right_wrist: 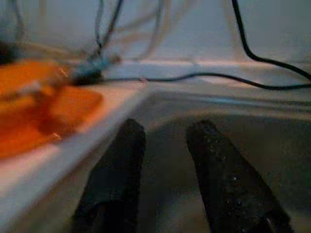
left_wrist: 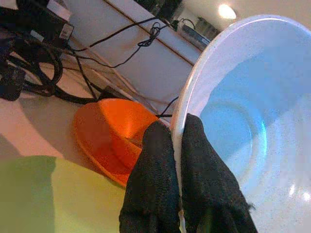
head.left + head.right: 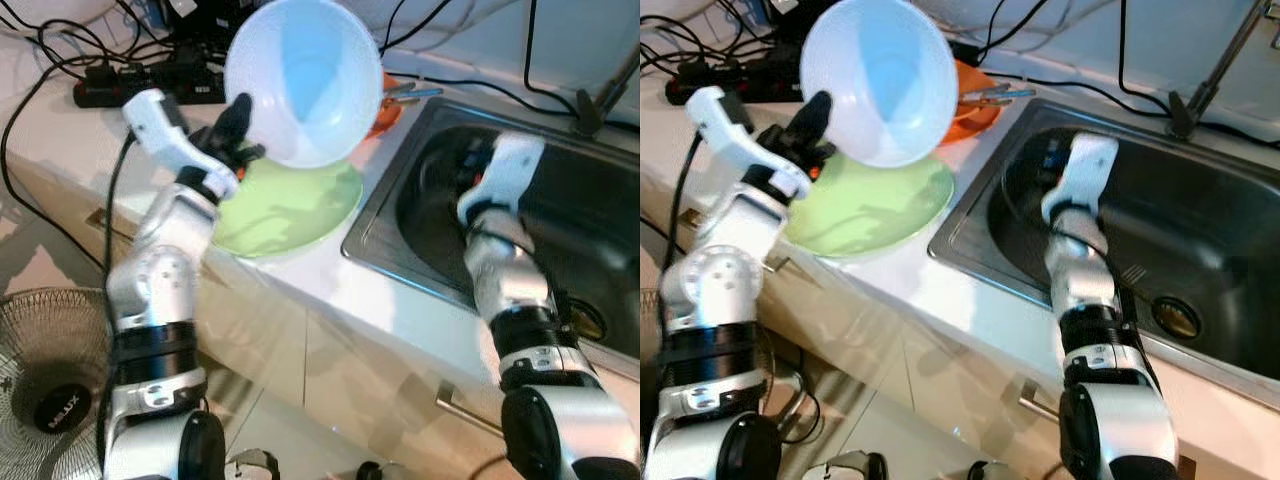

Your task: Kitchen organization

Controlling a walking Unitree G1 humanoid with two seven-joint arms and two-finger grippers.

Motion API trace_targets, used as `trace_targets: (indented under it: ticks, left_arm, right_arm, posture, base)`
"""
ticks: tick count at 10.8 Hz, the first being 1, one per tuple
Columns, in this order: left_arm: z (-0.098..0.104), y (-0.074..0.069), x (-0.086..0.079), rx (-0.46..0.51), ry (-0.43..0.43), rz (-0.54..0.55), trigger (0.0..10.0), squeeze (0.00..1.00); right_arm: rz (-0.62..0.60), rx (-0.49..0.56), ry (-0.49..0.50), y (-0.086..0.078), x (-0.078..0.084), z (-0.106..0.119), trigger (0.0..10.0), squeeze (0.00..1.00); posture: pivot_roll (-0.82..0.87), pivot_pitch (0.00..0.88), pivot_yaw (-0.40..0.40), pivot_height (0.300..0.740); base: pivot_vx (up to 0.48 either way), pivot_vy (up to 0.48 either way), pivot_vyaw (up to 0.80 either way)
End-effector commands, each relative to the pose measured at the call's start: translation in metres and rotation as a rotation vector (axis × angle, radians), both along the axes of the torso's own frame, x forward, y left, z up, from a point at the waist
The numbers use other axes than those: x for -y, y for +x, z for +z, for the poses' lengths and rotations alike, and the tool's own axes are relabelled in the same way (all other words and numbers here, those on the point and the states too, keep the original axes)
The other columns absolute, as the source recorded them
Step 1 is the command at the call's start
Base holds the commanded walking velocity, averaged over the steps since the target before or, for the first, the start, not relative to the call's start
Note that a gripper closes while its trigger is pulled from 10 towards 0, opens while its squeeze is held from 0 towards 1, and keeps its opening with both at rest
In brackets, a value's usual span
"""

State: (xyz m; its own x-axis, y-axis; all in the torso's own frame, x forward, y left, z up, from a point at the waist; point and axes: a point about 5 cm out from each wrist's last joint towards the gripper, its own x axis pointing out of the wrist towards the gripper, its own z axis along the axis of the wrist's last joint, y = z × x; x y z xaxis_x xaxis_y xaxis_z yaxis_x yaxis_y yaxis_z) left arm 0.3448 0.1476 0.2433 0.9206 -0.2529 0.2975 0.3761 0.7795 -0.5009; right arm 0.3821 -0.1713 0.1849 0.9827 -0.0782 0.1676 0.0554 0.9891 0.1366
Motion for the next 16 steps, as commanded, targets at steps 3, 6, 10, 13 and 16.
trace_targets:
  ticks: [3,6,10,13,16]
  left_arm:
    - [0.010,0.000,-0.003,0.065,0.059,0.086,10.0,0.00]
    - [0.010,0.003,-0.012,0.082,0.153,0.202,10.0,0.00]
    - [0.009,0.005,0.000,0.104,0.234,0.179,10.0,0.00]
    - [0.005,0.004,0.016,0.114,0.285,0.120,10.0,0.00]
    - [0.006,0.004,0.024,0.126,0.291,0.086,10.0,0.00]
  right_arm:
    - [0.148,0.069,0.094,-0.003,-0.003,0.022,10.0,1.00]
    - [0.374,0.097,0.182,-0.018,-0.005,0.025,10.0,0.00]
    - [0.574,0.136,0.230,-0.033,-0.020,0.032,10.0,0.00]
    - [0.668,0.135,0.247,-0.040,-0.031,0.031,10.0,0.00]
    - [0.706,0.123,0.259,-0.043,-0.036,0.031,10.0,0.00]
  posture:
    - [0.11,0.065,-0.013,0.740]
    - [0.11,0.054,-0.011,0.740]
    - [0.11,0.049,-0.007,0.740]
    - [0.11,0.059,-0.009,0.740]
    - [0.11,0.068,-0.011,0.740]
  base:
    - [0.000,0.000,0.00]
    - [0.000,0.000,0.00]
    - [0.000,0.000,0.00]
    - [0.000,0.000,0.00]
    - [0.000,0.000,0.00]
